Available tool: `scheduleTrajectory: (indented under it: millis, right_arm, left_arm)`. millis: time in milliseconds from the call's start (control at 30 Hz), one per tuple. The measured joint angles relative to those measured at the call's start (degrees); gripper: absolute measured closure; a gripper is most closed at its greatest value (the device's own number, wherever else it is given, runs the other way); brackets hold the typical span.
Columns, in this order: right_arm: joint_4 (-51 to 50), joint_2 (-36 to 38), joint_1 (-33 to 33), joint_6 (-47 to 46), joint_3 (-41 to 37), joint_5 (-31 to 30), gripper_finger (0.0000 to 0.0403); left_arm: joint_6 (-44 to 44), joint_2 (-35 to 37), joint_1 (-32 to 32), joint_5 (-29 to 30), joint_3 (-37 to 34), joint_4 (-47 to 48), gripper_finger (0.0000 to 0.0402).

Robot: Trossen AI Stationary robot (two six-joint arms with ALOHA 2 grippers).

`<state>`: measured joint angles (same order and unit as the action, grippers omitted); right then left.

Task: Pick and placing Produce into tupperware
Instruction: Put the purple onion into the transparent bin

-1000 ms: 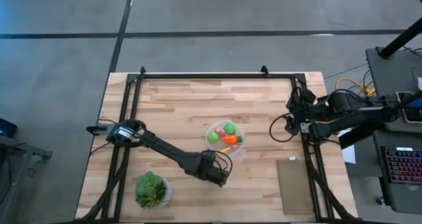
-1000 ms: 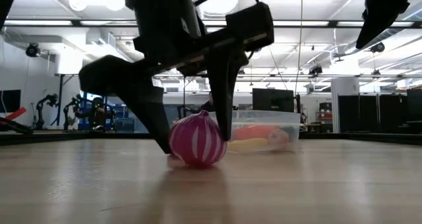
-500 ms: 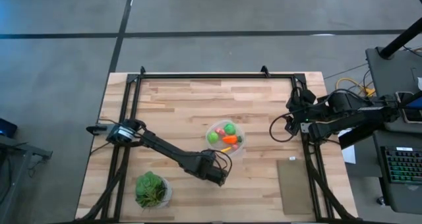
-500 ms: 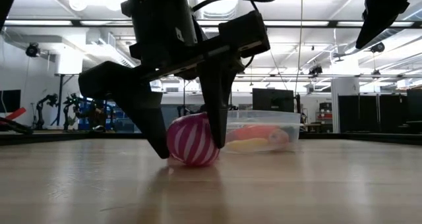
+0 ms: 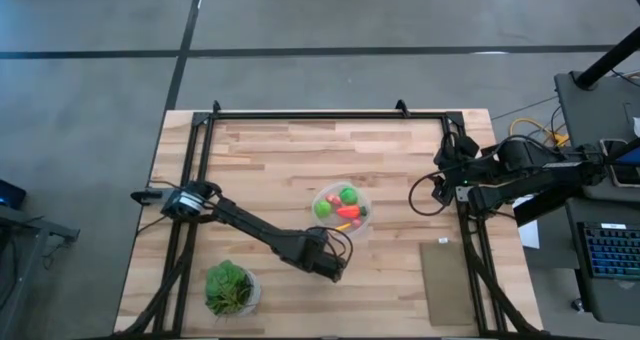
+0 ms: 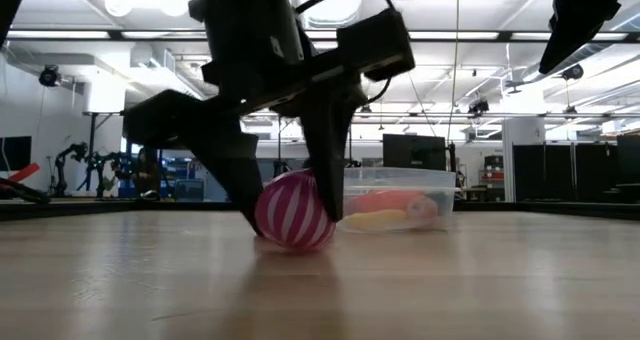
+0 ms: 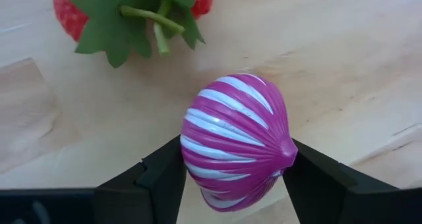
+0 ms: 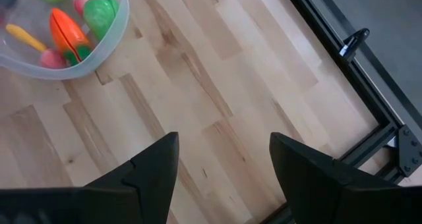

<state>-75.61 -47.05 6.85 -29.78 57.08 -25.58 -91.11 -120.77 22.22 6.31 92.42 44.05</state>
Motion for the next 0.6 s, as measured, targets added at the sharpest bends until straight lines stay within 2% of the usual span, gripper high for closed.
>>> scheduleTrajectory:
  millis: [233,467,600]
  right_arm:
    - [0.0,0.0,0.0,0.0,0.0,0.0,0.0172]
    - [0.1,0.0,0.0,0.0,0.0,0.0,0.0172]
    - [0.2,0.0,0.0,0.0,0.0,0.0,0.0172]
  left_arm:
    - [2.4,2.0,-0.8,2.1,3.1,0.1,0.0190]
    - [10.7,6.7,-5.0,10.9,5.2,0.5,0.0190]
    - [18.5,7.1,-10.2,9.0,5.5,0.4,0.0190]
